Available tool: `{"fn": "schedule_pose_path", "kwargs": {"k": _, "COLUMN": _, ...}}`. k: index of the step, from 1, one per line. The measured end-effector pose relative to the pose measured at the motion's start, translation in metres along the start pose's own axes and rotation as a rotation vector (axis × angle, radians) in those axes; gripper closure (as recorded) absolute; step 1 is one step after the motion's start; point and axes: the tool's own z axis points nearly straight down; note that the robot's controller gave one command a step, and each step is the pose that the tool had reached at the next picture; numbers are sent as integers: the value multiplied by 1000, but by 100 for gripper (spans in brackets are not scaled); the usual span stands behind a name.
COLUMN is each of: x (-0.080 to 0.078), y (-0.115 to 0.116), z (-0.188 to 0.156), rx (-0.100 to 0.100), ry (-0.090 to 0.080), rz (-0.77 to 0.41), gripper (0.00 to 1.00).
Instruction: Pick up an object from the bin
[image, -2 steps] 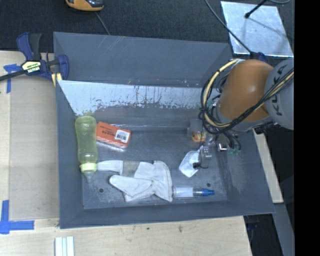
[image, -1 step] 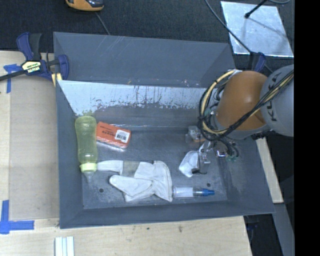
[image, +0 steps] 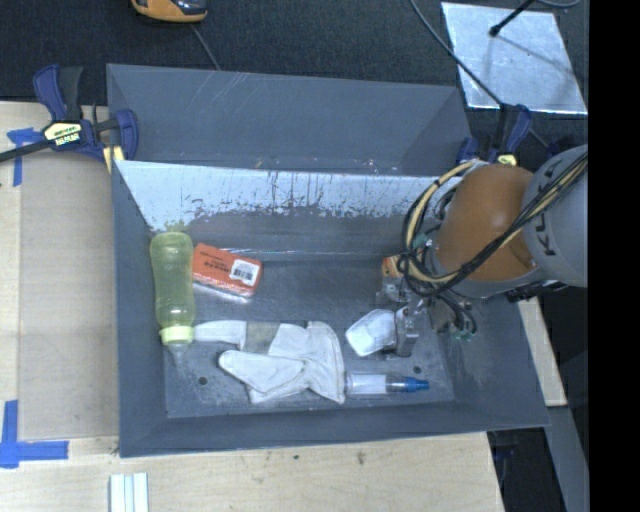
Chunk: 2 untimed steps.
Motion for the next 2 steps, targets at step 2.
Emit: {"fn": "schedule_pose_path", "kwargs": {"k": 2, "x": 4, "y": -15, "z": -168, "rx": 3, "ry": -5, "rz": -44, "gripper": 100}}
